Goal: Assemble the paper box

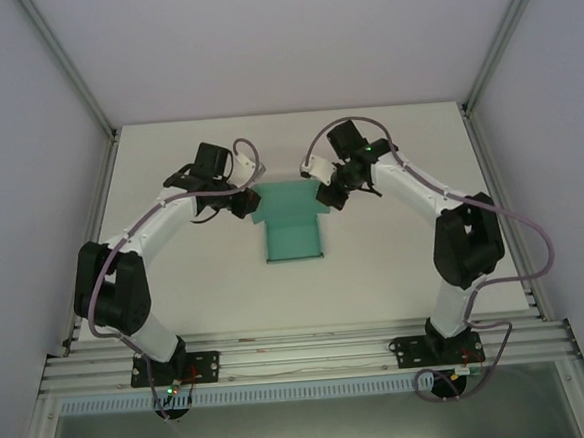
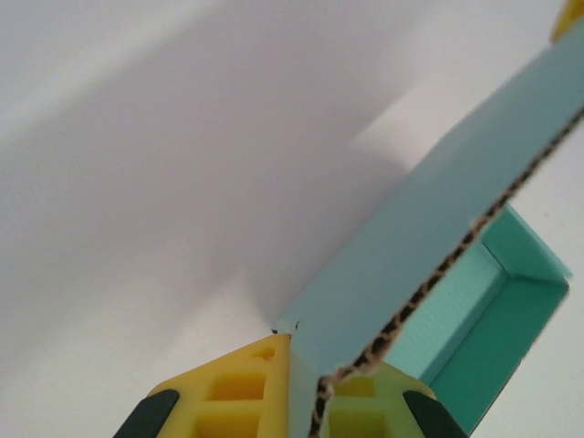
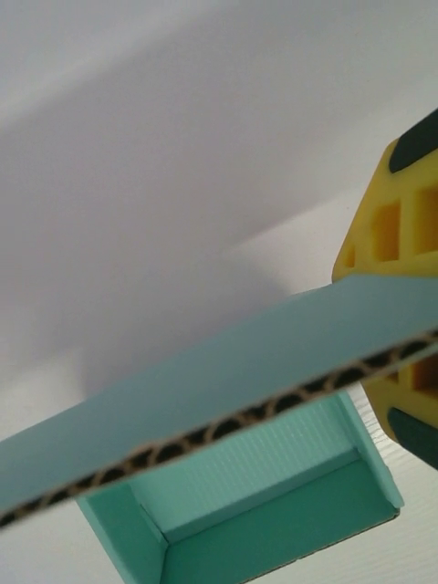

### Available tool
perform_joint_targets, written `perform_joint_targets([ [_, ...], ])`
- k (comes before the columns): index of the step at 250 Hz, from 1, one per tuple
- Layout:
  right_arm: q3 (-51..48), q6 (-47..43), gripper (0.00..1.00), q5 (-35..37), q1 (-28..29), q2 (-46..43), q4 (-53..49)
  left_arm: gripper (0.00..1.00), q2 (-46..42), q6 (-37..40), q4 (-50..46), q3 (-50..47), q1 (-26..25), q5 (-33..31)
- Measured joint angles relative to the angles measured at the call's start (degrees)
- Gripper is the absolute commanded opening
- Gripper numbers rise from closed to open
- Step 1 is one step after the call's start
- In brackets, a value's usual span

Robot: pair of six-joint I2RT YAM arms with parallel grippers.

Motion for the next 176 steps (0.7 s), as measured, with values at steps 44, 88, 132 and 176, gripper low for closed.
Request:
perform_joint_targets([
  [44, -3.23, 15.21, 0.00, 10.64, 4.04, -2.67, 7.82, 0.00, -0.57, -12.26, 6.69, -1.01, -1.33, -7.32],
  [88, -6.38, 36.46, 0.02, 22.67, 7.21, -2.84, 14.93, 0.00, -0.46, -22.49, 11.69, -2.93, -3.74, -12.04],
  [132, -7.10, 53.00, 0.01, 31.74, 8.74, -2.84, 19.89, 0.00, -0.22, -31.15, 16.72, -3.61, -6.05, -15.85],
  [176, -8.94, 61.86, 0.02, 34.58, 10.34, -2.25, 24.22, 0.00, -0.22, -40.06, 21.81, -5.70, -6.54, -19.96],
])
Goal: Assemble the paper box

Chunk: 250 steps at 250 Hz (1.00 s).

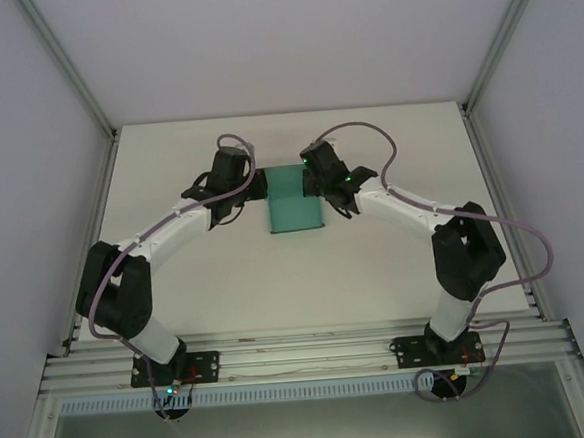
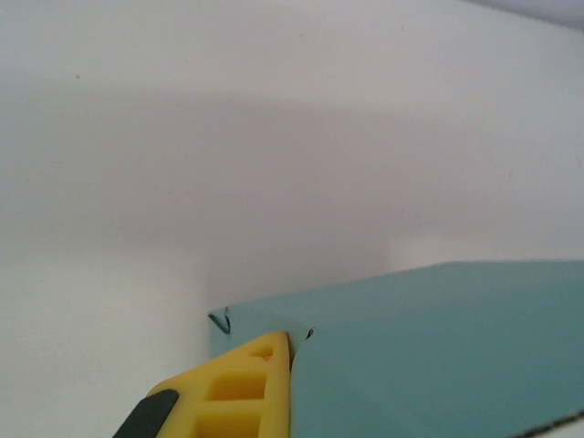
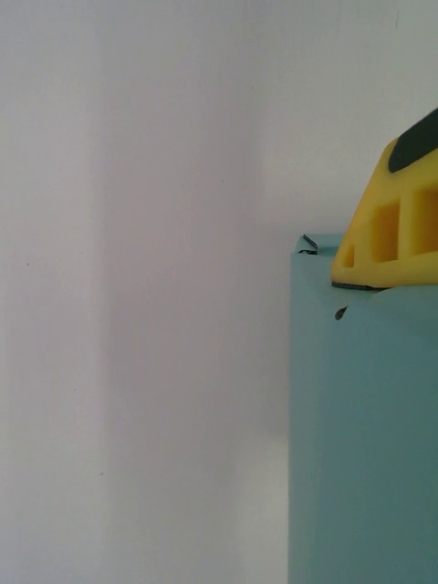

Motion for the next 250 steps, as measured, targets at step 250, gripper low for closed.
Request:
perform_joint_targets([
  [250, -8.33, 5.95, 0.01, 6.36, 0.11, 7.13, 18.27, 0.00, 9.29, -6.14, 12.81, -2.99, -2.27, -6.36],
])
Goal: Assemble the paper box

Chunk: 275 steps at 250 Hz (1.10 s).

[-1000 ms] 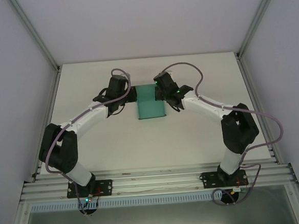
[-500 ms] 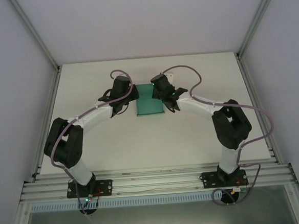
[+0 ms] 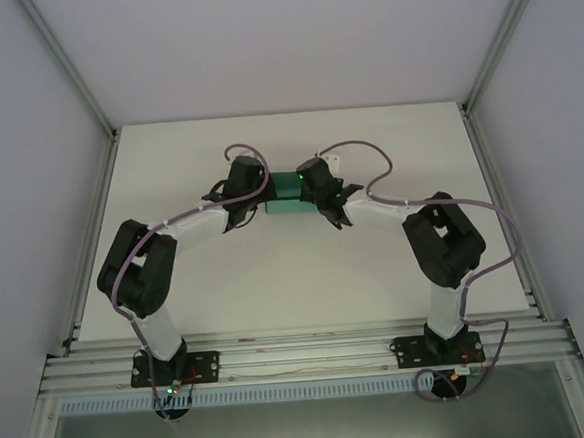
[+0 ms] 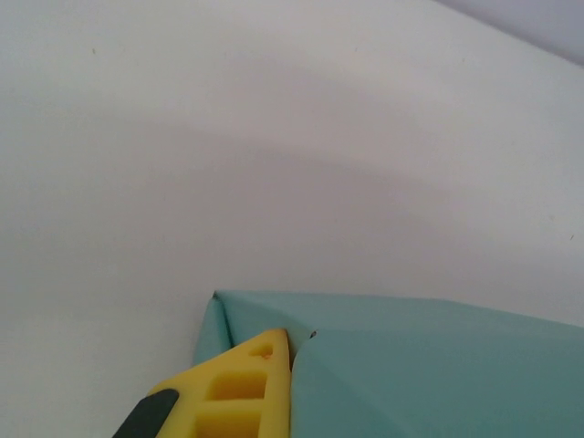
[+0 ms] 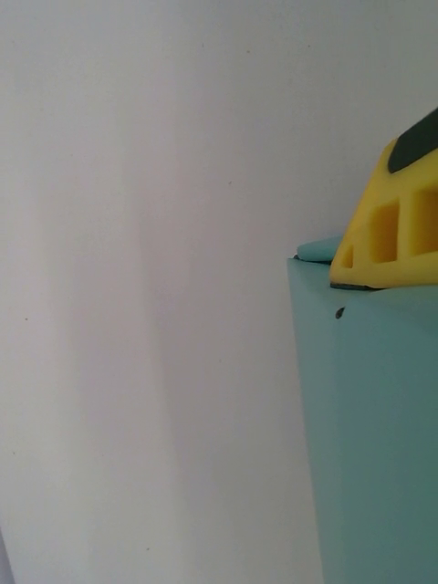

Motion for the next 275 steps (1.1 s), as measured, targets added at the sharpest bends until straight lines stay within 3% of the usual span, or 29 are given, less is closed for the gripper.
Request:
perform_joint_targets([
  [24, -2.62, -1.90, 0.01, -0.02, 0.11, -0.87, 3.74, 0.00, -1.18, 1.64, 1.46, -1.79, -0.22, 0.42],
  [93, -10.80, -7.30, 0.01, 0.00, 1.14, -3.80, 13.62, 0.27, -6.12, 5.25, 2.34, -8.26, -0.98, 4.44],
  [128, -12.59, -9.38, 0.01, 1.05, 2.03, -4.31, 15.89, 0.51, -7.74, 5.84, -0.46, -8.41, -1.25, 5.95],
  [165, -14.32, -10.51, 0.01, 1.79, 3.10, -5.51, 16.68, 0.68, -13.05, 6.80, -4.20, -8.59, -1.27, 6.38],
  [187, -15.47, -10.95, 0.02, 2.08, 3.34, -6.14, 17.51, 0.99, -16.57, 6.27, -6.25, -8.59, -1.25, 5.62],
  [237, -16.96, -12.04, 0.04, 3.72, 4.39, -6.23, 19.85, 1.00, -21.24, 2.80, -12.17, -7.85, -0.66, 0.04],
  [275, -17.49, -12.90, 0.04, 6.51, 6.19, -6.21, 20.44, 1.00, -21.03, -1.53, -13.77, -6.03, 4.15, -0.42],
])
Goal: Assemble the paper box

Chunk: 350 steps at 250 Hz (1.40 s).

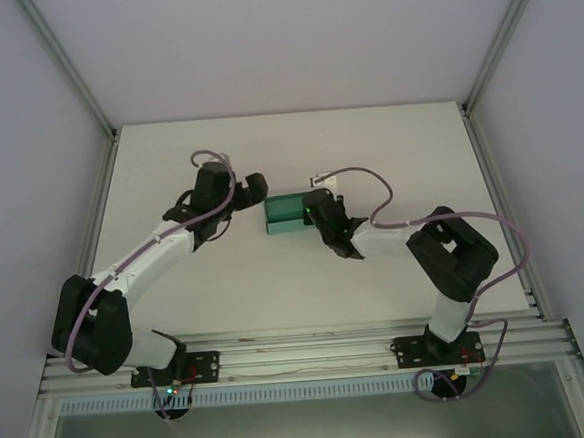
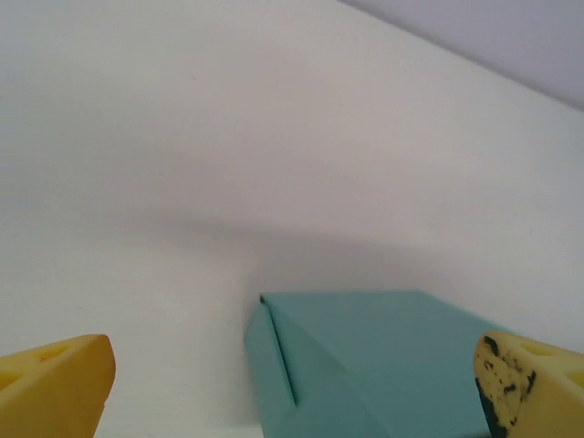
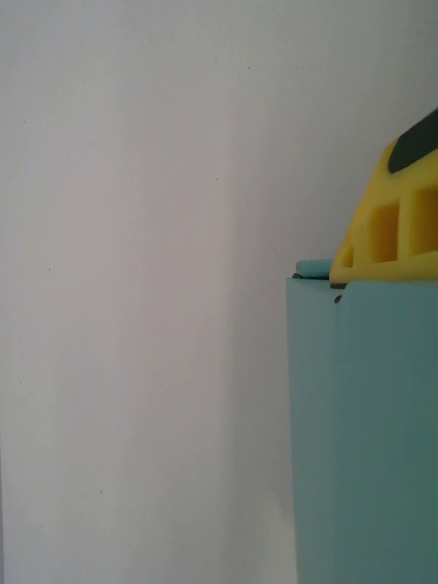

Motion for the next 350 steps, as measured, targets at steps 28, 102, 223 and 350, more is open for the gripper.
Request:
perform_joint_targets([
  [28, -0.11, -0.63, 0.06, 2.27, 1.64, 0.55, 0.81, 1.00, 2.16, -2.40, 0.74, 1.38, 3.39, 2.12],
  [102, -1.53, -1.14, 0.09, 3.50, 2.91, 1.64, 5.16, 0.88, 18.95, -5.42, 4.22, 5.53, 5.81, 15.37],
  [223, -6.91, -2.93, 0.31, 0.63, 3.52, -0.79, 3.61, 0.61, 24.11, -7.23, 18.36, -2.80, 6.12, 28.02],
  [350, -16.94, 1.18, 0.90, -8.98, 3.78, -21.18, -1.68, 0.44, 24.72, -6.78, 25.51, -5.46, 6.12, 30.91],
])
